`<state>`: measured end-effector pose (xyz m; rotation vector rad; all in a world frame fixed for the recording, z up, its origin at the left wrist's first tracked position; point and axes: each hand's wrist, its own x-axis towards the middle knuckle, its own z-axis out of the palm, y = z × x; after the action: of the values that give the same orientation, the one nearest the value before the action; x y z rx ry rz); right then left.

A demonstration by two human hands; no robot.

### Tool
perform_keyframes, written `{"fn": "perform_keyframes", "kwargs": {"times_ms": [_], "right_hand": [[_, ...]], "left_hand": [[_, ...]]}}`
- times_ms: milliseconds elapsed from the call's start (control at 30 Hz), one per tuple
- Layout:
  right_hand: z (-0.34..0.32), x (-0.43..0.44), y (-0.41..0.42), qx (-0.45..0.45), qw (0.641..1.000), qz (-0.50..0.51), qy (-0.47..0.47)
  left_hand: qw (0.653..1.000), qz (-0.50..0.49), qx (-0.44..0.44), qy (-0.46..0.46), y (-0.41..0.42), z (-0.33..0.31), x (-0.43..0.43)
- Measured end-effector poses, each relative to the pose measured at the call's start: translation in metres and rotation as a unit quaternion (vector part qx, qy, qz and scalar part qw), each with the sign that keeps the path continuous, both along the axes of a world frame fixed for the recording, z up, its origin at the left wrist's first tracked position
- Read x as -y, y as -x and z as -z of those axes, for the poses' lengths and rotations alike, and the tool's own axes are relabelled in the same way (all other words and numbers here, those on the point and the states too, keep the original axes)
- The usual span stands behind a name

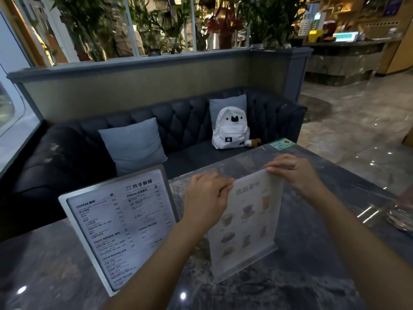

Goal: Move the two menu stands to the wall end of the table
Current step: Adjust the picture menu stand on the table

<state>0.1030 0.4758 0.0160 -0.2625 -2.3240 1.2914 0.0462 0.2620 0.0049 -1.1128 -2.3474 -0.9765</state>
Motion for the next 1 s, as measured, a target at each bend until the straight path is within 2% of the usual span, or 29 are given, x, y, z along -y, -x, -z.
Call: {"fn": "perform_keyframes", "kwargs": {"times_ms": [200,400,633,1000], "right_hand": [[-0.007,0.001,-0.007,0.031,0.998,0.002,-0.056],[-0.019,0.022,-0.004,0.000,0.968,0.052,-0.245],[-0.039,0.075,0.033,0.007,0.924,0.008,-0.383],[-0.049,0.188,0.101,-0.005,0.892,-0.103,-0.440]], "left_hand": [[0.998,0.041,0.034,0.035,0.001,-0.007,0.009],[0.998,0.038,0.056,-0.006,0.010,-0.018,0.038],[0.998,-0.062,0.013,0.019,0.039,-0.029,0.098],[0.976,-0.212,-0.007,0.051,0.065,-0.023,0.213]]}}
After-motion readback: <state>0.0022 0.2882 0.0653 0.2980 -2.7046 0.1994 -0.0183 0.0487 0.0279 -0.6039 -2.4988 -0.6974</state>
